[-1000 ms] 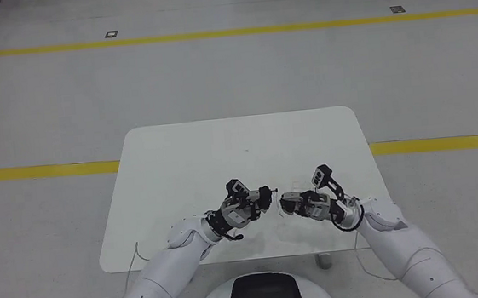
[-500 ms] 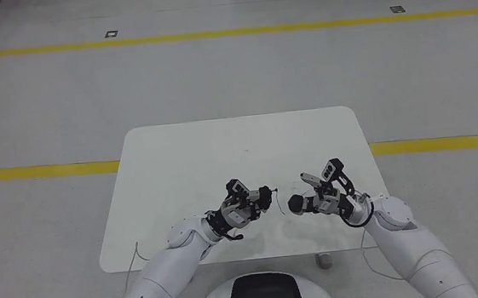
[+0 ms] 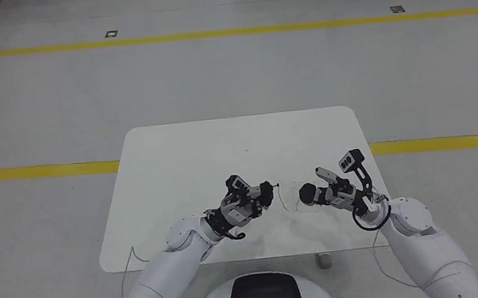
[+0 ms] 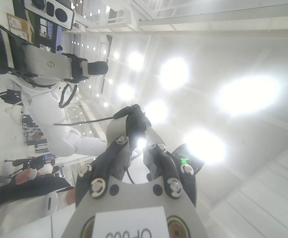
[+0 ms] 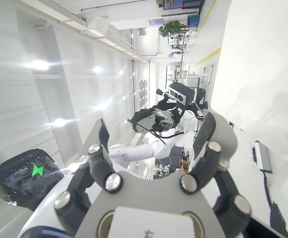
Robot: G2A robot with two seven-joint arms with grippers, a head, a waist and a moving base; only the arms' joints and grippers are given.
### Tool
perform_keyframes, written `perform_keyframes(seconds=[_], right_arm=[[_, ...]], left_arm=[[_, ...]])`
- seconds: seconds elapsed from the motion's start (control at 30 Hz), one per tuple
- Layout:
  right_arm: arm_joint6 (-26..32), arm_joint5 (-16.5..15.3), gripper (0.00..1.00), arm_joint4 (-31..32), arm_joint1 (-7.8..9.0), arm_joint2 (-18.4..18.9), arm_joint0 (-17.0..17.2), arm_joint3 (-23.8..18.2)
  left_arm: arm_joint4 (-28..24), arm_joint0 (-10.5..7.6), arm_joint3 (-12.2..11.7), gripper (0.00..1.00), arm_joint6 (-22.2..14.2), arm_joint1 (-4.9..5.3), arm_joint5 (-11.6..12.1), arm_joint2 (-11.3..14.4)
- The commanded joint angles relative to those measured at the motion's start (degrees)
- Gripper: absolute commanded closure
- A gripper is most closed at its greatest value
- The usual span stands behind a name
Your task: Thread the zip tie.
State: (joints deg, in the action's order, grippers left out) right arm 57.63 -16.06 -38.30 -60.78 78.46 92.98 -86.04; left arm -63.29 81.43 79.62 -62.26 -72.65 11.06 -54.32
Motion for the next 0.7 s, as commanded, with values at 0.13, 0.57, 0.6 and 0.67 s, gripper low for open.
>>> perform_keyframes(seconds=[0.13, 0.57, 0.6, 0.67], right_arm=[[0.22, 0.31, 0.0, 0.64, 0.34, 1.54, 2.25, -3.04], [0.22, 0.31, 0.0, 0.64, 0.34, 1.54, 2.25, -3.04], [0.22, 0.31, 0.0, 0.64, 0.34, 1.54, 2.25, -3.04], [0.22, 0.31, 0.0, 0.64, 0.34, 1.54, 2.25, -3.04]], left_arm=[[0.21, 1.13, 2.05, 1.0, 0.44, 0.36, 0.28, -1.03], [0.21, 1.13, 2.05, 1.0, 0.44, 0.36, 0.28, -1.03], [0.21, 1.13, 2.05, 1.0, 0.44, 0.36, 0.28, -1.03], [0.21, 1.13, 2.05, 1.0, 0.44, 0.36, 0.28, -1.03]])
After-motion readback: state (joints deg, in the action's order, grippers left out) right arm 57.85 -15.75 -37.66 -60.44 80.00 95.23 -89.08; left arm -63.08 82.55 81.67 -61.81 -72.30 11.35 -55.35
